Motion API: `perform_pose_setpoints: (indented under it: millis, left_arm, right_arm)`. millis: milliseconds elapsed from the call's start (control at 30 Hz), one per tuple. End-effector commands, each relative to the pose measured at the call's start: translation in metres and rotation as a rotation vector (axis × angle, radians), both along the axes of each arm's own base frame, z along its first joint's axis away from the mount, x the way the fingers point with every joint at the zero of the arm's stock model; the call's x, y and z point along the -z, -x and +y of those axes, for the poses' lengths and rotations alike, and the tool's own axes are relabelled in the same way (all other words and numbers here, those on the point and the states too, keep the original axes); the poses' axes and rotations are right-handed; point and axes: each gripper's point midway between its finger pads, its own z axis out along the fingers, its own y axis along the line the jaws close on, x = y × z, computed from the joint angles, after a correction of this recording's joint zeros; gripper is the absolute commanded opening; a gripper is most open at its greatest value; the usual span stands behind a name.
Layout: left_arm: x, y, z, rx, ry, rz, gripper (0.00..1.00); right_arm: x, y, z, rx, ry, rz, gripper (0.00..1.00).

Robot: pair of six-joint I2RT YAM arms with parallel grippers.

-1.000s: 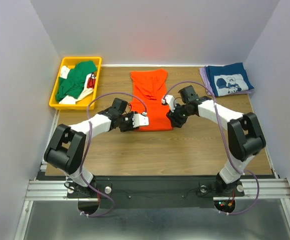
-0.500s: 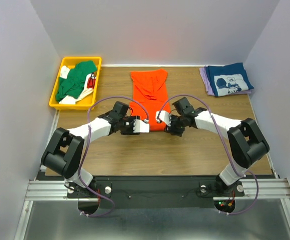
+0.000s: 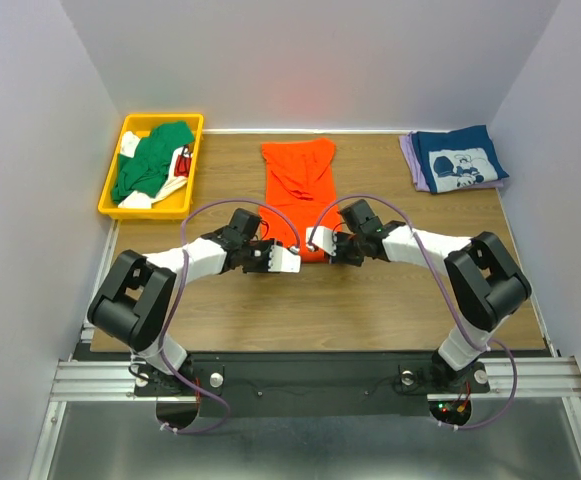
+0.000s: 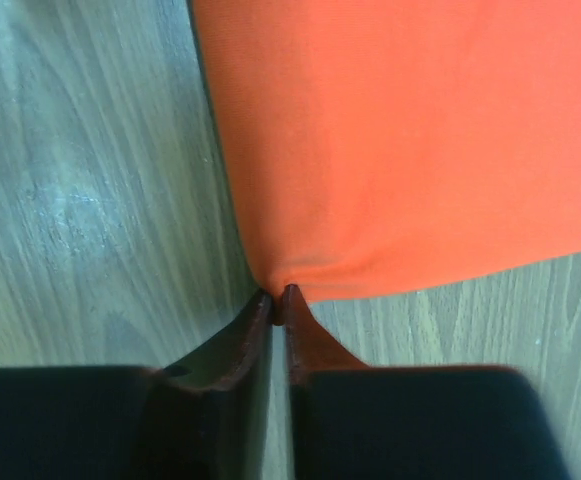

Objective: Fold and stack the t-shirts
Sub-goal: Fold the tshirt

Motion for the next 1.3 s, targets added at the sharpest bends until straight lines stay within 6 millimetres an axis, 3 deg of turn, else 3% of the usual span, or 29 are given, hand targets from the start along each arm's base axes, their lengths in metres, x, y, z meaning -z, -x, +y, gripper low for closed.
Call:
perform_pose_setpoints:
  millis: [0, 100, 200, 333, 533, 733, 767, 1000, 1133, 1267]
  left_arm:
    - [0.0, -0.001, -0.009, 0.032, 0.009, -0.011, 0.34]
    - [-0.002, 0.0, -0.009, 0.027, 0.012, -0.002, 0.11]
    - [-0.008, 0.007, -0.009, 0.026, 0.022, 0.019, 0.0]
    - [-0.021, 0.027, -0.012, 0.053, 0.048, 0.06, 0.0]
    - [-0.047, 0.083, -0.02, 0.139, 0.101, 0.139, 0.0]
    - [-0.095, 0.13, -0.021, 0.187, 0.213, 0.148, 0.0]
    - [-0.107, 0.137, -0.021, 0.203, 0.24, 0.127, 0.0]
    - [-0.139, 0.18, -0.008, 0.253, 0.309, 0.15, 0.0]
    - [-0.15, 0.186, -0.002, 0.224, 0.35, 0.131, 0.0]
    - [-0.159, 0.163, 0.001, 0.086, 0.37, 0.084, 0.0]
  right_arm:
    - [0.013, 0.002, -0.007, 0.018, 0.04, 0.0, 0.08]
    - [0.004, 0.002, -0.007, 0.035, 0.023, -0.013, 0.01]
    - [-0.003, 0.006, -0.007, 0.046, 0.002, -0.006, 0.01]
    - [-0.021, 0.021, -0.007, 0.062, -0.035, 0.045, 0.01]
    - [-0.058, 0.06, -0.006, 0.055, -0.101, 0.118, 0.01]
    - [-0.094, 0.104, -0.012, 0.001, -0.128, 0.165, 0.01]
    - [-0.107, 0.109, -0.012, -0.009, -0.151, 0.145, 0.01]
    - [-0.148, 0.151, -0.02, -0.052, -0.203, 0.168, 0.01]
    - [-0.172, 0.146, -0.016, -0.044, -0.25, 0.119, 0.0]
    - [-0.176, 0.119, -0.013, 0.002, -0.22, 0.049, 0.01]
